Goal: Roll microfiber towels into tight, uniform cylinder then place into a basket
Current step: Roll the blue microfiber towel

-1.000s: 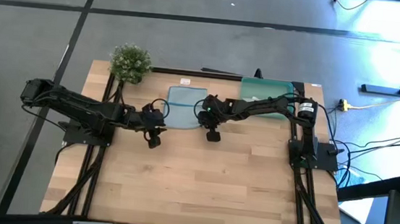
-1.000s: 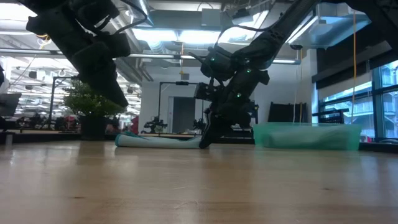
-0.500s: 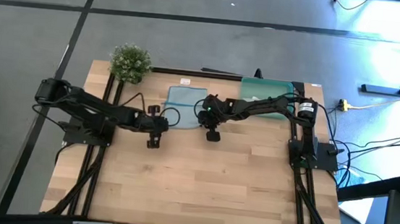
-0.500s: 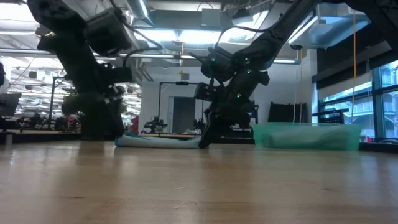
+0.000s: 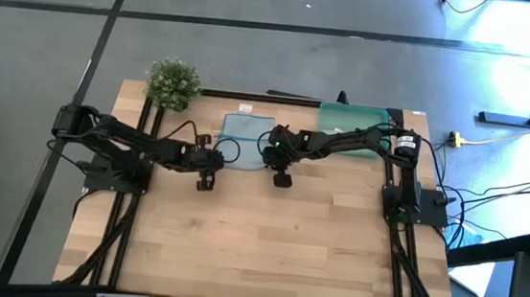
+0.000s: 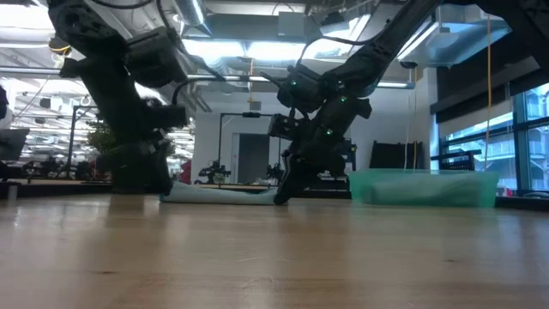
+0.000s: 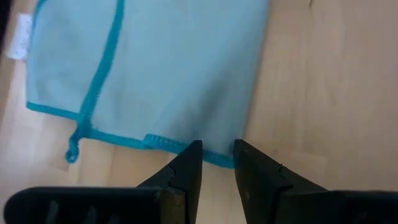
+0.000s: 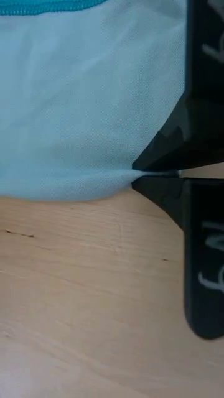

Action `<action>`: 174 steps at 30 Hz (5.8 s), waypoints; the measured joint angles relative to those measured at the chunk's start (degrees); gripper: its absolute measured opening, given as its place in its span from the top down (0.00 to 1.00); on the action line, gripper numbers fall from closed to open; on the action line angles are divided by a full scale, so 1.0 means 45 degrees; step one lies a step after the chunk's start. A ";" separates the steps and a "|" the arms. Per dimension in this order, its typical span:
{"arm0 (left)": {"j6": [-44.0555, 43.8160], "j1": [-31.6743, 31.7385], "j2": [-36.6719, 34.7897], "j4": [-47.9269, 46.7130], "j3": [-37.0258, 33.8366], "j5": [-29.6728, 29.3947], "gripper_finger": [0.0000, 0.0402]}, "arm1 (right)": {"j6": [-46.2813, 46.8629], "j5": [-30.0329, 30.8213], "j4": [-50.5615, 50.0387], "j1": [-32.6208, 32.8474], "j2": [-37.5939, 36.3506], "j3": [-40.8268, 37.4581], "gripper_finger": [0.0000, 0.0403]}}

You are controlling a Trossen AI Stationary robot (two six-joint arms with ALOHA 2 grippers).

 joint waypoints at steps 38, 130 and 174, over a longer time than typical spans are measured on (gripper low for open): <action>-0.0040 0.1636 0.0231 -0.2850 0.2587 0.3350 1.00 | -0.0029 -0.0034 -0.0155 0.0005 0.0000 0.0010 0.97; -0.0369 0.0473 0.1790 -0.2744 0.3414 0.2840 1.00 | 0.3963 -0.5128 -0.4873 -0.2084 0.1590 0.3002 0.97; -0.0795 0.0829 0.1621 -0.5185 0.5423 0.2458 0.80 | 0.4244 -0.5281 -0.4633 -0.2109 0.1656 0.3201 0.58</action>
